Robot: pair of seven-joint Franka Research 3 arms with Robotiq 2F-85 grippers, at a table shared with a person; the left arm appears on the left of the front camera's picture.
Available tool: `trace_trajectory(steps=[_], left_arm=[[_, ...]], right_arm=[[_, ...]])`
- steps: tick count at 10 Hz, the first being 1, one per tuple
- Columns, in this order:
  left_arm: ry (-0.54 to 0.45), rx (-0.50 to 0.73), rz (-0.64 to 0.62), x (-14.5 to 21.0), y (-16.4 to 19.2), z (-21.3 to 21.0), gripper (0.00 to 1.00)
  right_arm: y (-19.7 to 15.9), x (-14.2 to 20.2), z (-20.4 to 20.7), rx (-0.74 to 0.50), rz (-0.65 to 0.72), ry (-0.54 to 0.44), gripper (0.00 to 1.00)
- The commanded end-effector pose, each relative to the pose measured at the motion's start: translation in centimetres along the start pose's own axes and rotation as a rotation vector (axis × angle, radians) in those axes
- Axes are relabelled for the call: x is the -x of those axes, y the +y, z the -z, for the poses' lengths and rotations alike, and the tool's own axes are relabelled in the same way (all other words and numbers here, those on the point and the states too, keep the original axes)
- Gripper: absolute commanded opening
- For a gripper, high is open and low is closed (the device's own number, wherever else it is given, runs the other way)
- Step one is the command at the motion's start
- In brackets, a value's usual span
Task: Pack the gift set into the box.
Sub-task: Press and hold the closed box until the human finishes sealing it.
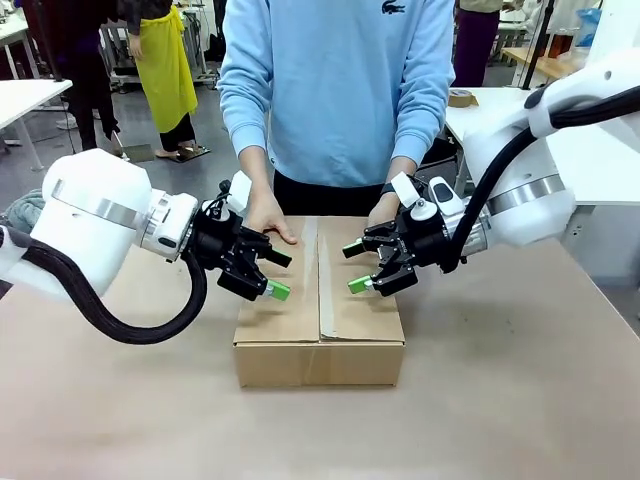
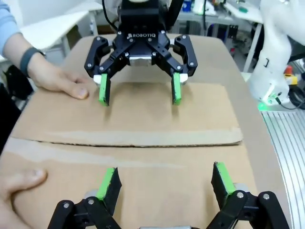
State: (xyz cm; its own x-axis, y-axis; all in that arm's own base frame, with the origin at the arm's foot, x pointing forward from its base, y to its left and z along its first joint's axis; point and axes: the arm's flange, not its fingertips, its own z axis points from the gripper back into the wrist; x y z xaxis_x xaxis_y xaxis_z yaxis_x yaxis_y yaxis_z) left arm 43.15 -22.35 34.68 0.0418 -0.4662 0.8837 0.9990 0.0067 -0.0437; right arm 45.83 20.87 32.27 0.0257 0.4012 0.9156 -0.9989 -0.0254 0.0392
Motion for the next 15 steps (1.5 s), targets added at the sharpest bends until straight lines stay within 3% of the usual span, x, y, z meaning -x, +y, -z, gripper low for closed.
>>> trace_trajectory(steps=[1, 6, 8, 9, 15], left_arm=[[-0.033, 0.034, -0.019, 0.7, 1.4, -0.2, 1.0], [-0.009, -0.017, -0.07, 3.7, 3.4, -0.5, 1.0], [0.069, -0.077, -0.1, 4.7, 3.8, 0.1, 1.0], [-0.019, -0.01, -0.064, 2.7, 3.1, -0.5, 1.0], [-0.019, -0.01, -0.064, 2.7, 3.1, -0.5, 1.0]], right_arm=[[-0.8, 0.3, 0.5, -0.018, 0.064, -0.007, 1.0], [-1.2, 2.7, -1.2, 0.032, 0.115, 0.021, 1.0], [-1.0, 2.0, -0.6, 0.008, 0.096, -0.006, 1.0], [-1.0, 2.0, -0.6, 0.008, 0.096, -0.006, 1.0], [-1.0, 2.0, -0.6, 0.008, 0.096, -0.006, 1.0]])
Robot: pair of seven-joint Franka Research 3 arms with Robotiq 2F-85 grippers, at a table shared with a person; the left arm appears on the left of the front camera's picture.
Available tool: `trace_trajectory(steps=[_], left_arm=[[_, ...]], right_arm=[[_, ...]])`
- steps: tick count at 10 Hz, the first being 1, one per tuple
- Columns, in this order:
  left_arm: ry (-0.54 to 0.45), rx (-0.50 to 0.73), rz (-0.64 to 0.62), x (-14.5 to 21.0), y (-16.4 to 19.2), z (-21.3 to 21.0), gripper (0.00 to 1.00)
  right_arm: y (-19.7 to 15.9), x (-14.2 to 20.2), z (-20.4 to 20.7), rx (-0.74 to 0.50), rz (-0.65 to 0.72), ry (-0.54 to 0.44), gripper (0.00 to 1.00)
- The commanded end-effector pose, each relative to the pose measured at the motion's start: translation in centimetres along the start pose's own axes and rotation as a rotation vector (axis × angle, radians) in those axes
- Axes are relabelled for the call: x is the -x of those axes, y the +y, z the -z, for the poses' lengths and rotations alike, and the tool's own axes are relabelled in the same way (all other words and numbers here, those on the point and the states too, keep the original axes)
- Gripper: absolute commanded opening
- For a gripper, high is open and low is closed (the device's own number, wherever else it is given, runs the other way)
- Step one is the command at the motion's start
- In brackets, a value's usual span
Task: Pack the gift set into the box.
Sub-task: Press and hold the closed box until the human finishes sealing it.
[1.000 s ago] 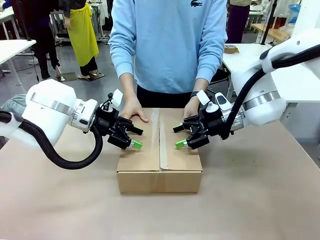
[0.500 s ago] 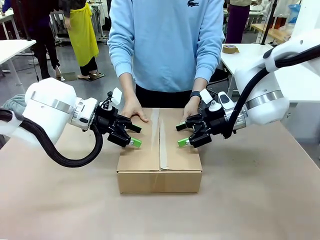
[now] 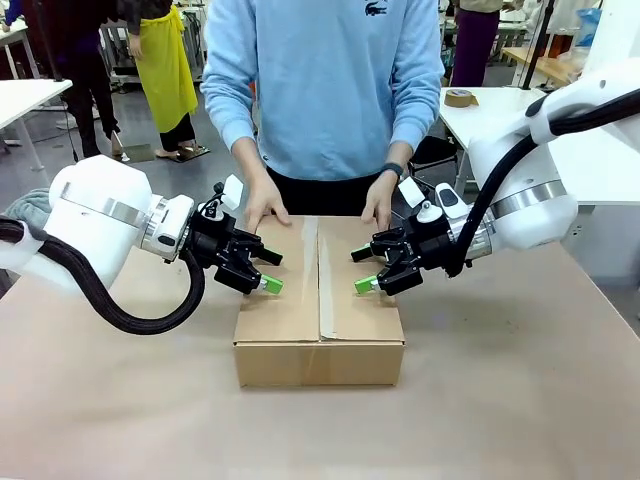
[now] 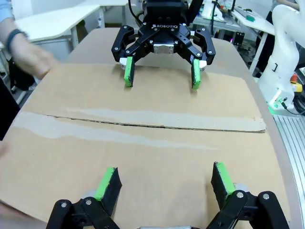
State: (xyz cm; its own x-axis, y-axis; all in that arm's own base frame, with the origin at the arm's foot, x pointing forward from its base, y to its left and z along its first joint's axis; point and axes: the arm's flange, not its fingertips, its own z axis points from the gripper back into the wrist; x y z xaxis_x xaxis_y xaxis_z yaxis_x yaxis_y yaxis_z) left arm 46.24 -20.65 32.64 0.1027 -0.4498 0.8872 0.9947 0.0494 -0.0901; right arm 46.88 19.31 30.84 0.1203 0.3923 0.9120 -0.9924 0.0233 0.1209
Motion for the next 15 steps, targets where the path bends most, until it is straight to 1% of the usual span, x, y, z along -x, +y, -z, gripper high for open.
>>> trace_trajectory(steps=[1, 15], left_arm=[[-0.002, 0.007, -0.004, 0.28, -0.06, 0.04, 1.0], [-0.002, 0.007, -0.004, 0.28, -0.06, 0.04, 1.0]], right_arm=[[0.11, 0.06, 0.28, -0.004, 0.001, 0.004, 1.0], [0.11, 0.06, 0.28, -0.004, 0.001, 0.004, 1.0]])
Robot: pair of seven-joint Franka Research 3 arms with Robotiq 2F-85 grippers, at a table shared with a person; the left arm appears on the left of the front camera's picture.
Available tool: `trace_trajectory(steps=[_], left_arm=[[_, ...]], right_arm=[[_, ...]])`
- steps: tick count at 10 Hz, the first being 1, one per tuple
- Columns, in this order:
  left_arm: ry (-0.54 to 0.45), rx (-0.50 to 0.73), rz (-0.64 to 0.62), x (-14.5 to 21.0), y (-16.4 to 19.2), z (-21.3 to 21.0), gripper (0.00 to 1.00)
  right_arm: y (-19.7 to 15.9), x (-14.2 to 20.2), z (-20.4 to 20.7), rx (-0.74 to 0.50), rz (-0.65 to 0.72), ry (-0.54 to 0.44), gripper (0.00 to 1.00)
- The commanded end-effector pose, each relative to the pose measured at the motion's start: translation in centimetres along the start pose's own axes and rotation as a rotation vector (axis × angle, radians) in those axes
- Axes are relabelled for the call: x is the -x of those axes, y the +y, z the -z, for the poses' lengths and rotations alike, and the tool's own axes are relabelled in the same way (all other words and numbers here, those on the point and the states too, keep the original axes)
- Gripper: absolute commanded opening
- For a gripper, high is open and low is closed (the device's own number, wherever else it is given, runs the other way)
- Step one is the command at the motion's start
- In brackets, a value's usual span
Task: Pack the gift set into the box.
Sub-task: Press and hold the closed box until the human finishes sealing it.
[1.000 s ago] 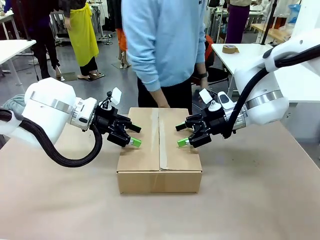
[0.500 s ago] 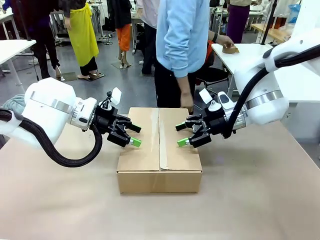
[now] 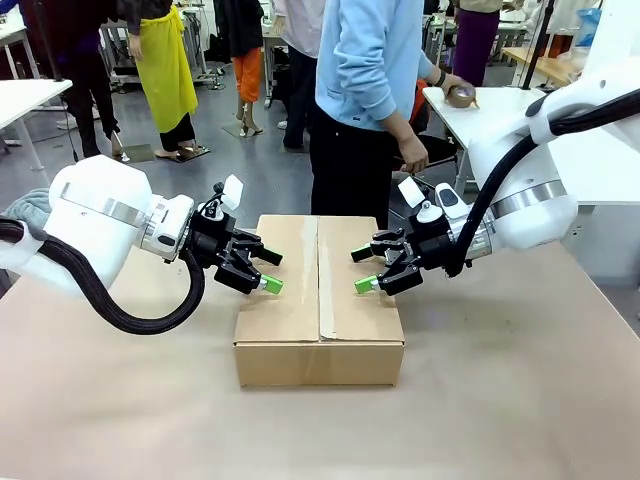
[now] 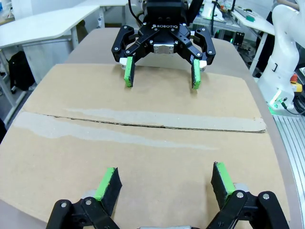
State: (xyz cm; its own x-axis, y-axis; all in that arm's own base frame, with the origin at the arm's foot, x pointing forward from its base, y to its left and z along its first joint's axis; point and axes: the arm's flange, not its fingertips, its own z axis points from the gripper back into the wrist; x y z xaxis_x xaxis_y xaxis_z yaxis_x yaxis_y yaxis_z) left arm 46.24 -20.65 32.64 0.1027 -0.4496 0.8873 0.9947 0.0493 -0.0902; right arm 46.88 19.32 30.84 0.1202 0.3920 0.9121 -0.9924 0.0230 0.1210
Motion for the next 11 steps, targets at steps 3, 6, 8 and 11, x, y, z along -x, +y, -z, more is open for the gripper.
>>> trace_trajectory(steps=[3, 6, 8, 11], left_arm=[[-0.002, 0.007, -0.003, 0.27, -0.06, 0.05, 1.0], [-0.002, 0.007, -0.003, 0.27, -0.06, 0.05, 1.0], [-0.002, 0.007, -0.003, 0.27, -0.06, 0.05, 1.0], [-0.002, 0.007, -0.003, 0.27, -0.06, 0.05, 1.0]], right_arm=[[0.11, 0.06, 0.28, -0.003, 0.001, 0.004, 1.0], [0.11, 0.06, 0.28, -0.003, 0.001, 0.004, 1.0], [0.11, 0.06, 0.28, -0.003, 0.001, 0.004, 1.0], [0.11, 0.06, 0.28, -0.003, 0.001, 0.004, 1.0]])
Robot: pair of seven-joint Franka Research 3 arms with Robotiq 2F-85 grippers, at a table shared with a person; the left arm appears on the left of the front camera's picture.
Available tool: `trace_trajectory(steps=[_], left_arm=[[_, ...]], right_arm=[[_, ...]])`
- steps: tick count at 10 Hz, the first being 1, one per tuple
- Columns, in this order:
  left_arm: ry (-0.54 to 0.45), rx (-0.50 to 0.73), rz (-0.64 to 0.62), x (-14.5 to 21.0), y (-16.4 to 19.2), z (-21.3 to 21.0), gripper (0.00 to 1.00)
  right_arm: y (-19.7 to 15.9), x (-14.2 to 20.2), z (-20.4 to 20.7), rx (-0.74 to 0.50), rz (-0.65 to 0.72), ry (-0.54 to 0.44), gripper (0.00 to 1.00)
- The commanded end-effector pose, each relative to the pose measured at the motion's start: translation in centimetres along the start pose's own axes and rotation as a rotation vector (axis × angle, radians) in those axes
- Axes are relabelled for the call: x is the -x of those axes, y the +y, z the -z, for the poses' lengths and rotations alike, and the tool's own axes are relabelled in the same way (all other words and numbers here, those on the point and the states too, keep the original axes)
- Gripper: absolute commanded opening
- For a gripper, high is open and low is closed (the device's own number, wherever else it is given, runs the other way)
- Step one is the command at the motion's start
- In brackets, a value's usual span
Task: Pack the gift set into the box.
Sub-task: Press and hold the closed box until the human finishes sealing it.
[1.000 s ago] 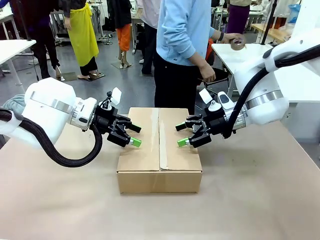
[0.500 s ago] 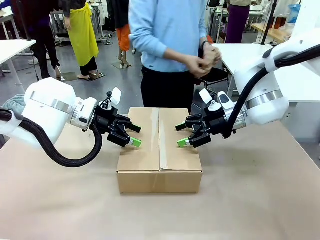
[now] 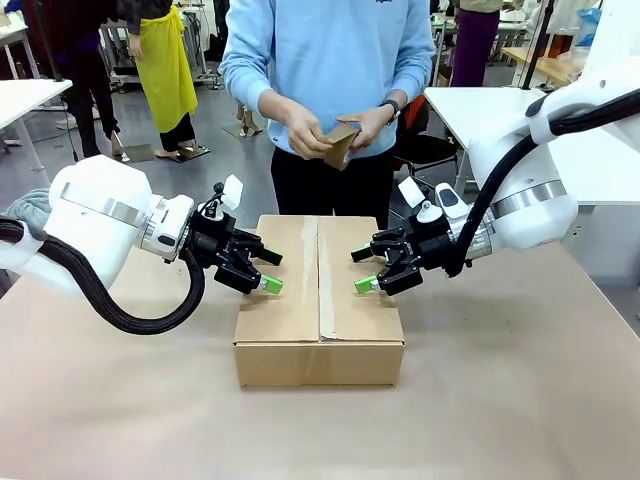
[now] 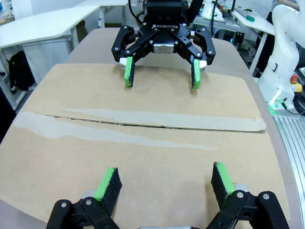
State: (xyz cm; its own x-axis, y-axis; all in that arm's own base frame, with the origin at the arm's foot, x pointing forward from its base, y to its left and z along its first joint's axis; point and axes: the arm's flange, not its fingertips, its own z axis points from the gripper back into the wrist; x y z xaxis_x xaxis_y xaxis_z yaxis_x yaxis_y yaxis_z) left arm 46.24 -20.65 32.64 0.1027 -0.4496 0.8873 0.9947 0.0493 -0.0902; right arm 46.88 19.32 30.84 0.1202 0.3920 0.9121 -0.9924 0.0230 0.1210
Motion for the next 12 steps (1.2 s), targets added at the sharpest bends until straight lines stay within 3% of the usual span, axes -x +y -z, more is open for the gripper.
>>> trace_trajectory(steps=[1, 12], left_arm=[[-0.002, 0.007, -0.003, 0.27, -0.06, 0.05, 1.0], [-0.002, 0.007, -0.003, 0.27, -0.06, 0.05, 1.0]], right_arm=[[0.11, 0.06, 0.28, -0.003, 0.001, 0.004, 1.0], [0.11, 0.06, 0.28, -0.003, 0.001, 0.004, 1.0]])
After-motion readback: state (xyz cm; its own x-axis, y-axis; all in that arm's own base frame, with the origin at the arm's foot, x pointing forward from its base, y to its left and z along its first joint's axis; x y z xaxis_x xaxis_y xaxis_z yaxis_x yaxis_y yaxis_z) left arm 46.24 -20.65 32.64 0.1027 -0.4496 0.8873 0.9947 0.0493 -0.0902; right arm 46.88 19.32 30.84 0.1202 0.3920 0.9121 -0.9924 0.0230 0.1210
